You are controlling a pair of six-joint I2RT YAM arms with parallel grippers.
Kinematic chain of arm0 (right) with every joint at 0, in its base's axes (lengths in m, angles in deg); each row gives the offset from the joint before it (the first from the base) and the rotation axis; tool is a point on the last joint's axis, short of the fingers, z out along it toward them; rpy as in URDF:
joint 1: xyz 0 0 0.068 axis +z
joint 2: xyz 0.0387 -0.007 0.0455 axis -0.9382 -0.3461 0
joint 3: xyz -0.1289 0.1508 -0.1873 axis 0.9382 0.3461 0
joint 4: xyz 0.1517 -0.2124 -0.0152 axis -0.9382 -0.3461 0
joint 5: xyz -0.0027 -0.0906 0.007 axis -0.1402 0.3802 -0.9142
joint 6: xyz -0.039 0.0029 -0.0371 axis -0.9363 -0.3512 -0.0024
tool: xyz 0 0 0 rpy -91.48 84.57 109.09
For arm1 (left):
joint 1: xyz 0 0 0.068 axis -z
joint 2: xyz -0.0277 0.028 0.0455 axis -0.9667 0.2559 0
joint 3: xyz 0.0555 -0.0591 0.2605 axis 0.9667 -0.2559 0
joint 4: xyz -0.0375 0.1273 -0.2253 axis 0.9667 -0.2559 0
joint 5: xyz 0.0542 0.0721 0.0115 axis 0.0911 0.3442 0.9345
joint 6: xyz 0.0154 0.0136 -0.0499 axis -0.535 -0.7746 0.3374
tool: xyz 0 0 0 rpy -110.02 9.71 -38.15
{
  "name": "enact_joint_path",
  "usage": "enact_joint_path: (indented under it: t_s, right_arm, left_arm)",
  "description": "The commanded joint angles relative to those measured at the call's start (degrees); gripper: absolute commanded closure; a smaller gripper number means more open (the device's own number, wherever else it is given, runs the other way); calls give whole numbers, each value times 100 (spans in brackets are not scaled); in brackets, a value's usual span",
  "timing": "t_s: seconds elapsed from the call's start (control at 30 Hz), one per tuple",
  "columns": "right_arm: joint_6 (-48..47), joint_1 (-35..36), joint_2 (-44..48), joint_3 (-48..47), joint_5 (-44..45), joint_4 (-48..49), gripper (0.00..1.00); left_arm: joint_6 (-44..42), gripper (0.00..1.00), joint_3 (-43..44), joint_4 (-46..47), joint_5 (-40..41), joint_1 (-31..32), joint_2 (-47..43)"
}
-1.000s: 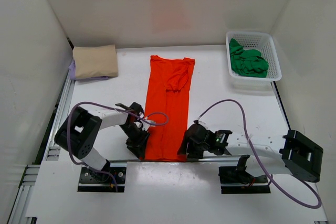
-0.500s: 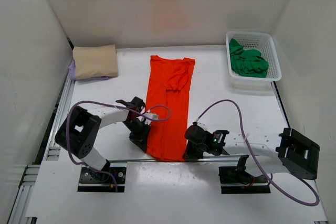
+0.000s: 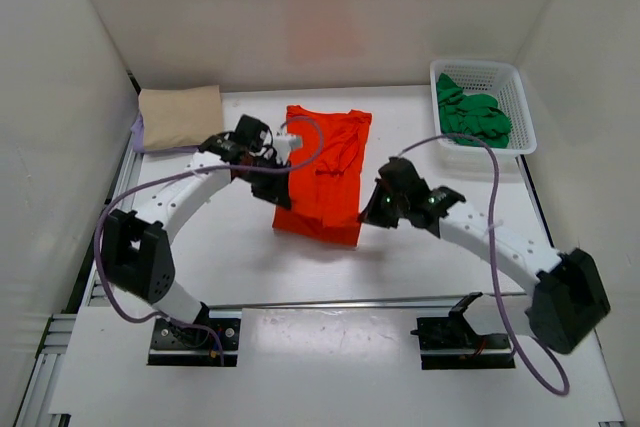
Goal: Fold and stack the t-shirts
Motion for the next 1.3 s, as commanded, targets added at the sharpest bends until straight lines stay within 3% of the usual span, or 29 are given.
enact_joint_path:
  t_s: [0.0,0.3,0.53,0.73,0.8,0.83,0.87,0.9,1.0,1.17,1.27]
  right_arm:
    - [-1371,-497,-735,-633,-550,-256,100]
    - [-2095,-1455,-2731,-2427,-1482,-308,100]
    - [-2209,-1737,-3661,-3200,-2000,-308,100]
    - [-1999,-1929,-4401,-3597,-2168,-308,99]
    - [-1928,-2096,-4568,-3736,-2168,-247,88]
    - [-1928,-2097,-4621,-3807,-2099,-247,72]
    - [-1980,-2228,-4735,-3878,-2029,-247,64]
    - [-1981,-2281,-4736,-3965,-1958,-325,59]
    - [-1981,-2422,-4710,-4186,-1905,-405,53]
    - [-2323,-2422,-3938,-3757,-1755,-405,43]
    - [-2385,-2169,-3297,-2826,-2008,-335,41]
  left_arm:
    - [-69,90,733,-96,451,-308,335]
    - [-69,90,2139,-210,786,-493,1926]
    - [-69,90,2729,-263,1181,-545,2559]
    - [-69,90,3186,-316,883,-818,3129]
    - [-69,80,3336,-316,935,-870,3358]
    - [-69,72,3519,-316,935,-871,3429]
    - [-69,49,3625,-316,935,-871,3499]
    - [-69,38,3740,-316,996,-871,3622]
    - [-69,20,4153,-316,1363,-871,3676]
    - [-69,10,3664,-316,2059,-993,2599]
    - [-69,12,2121,-245,1877,-994,1834]
